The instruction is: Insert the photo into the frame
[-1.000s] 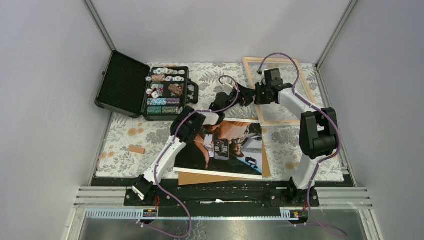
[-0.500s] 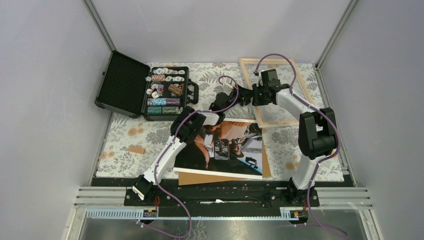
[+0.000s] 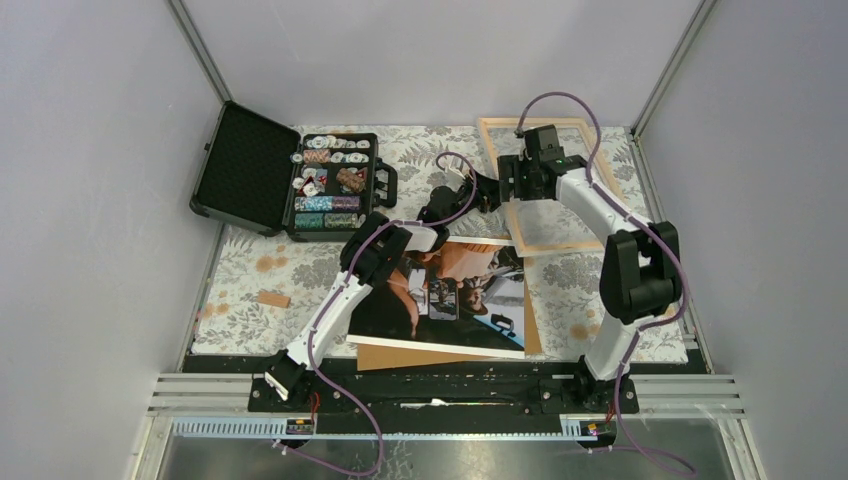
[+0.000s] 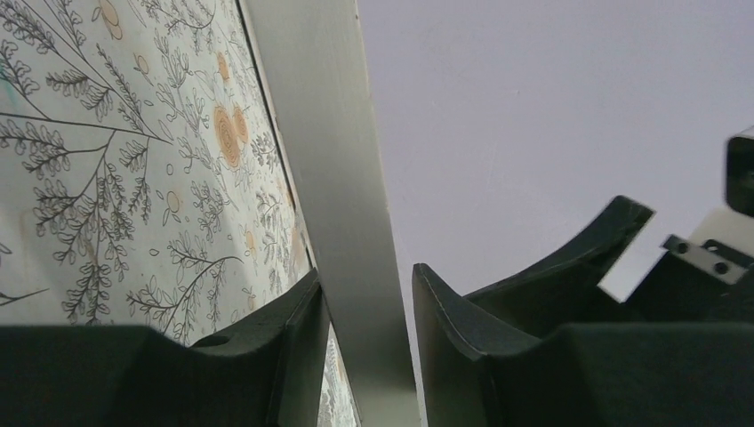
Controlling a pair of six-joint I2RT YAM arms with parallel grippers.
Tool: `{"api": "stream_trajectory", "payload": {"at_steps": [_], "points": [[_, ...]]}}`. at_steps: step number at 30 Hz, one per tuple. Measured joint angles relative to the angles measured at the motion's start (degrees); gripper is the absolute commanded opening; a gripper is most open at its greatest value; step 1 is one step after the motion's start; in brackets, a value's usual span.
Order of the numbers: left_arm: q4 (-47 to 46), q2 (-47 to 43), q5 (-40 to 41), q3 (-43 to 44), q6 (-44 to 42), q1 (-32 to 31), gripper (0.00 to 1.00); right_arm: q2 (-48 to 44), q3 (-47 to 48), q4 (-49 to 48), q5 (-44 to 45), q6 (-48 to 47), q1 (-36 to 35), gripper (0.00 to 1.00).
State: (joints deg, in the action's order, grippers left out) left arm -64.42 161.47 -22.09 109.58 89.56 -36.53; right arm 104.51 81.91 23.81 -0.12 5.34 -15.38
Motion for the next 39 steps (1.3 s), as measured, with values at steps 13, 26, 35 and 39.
{"api": "stream_trajectory", "payload": {"at_steps": [13, 26, 35, 39], "points": [[-2.34, -0.52, -1.92, -1.66, 0.83, 0.31, 0.48, -9.9, 9.01, 4.61, 11.93, 4.72, 16.57, 1.0], [-2.86, -0.63, -3.48, -2.08, 1.7, 0.42, 0.47, 23.85, 34.73, 11.87, 1.97, 7.02, 30.97, 1.0], [-3.06, -0.79, -4.07, -2.38, 2.27, 0.52, 0.46, 29.68, 41.07, 12.0, -4.2, 9.53, 32.33, 1.0], [-3.13, -0.79, -4.07, -2.38, 2.47, 0.52, 0.46, 32.3, 41.62, 11.37, -7.1, 10.95, 33.09, 0.99]]}}
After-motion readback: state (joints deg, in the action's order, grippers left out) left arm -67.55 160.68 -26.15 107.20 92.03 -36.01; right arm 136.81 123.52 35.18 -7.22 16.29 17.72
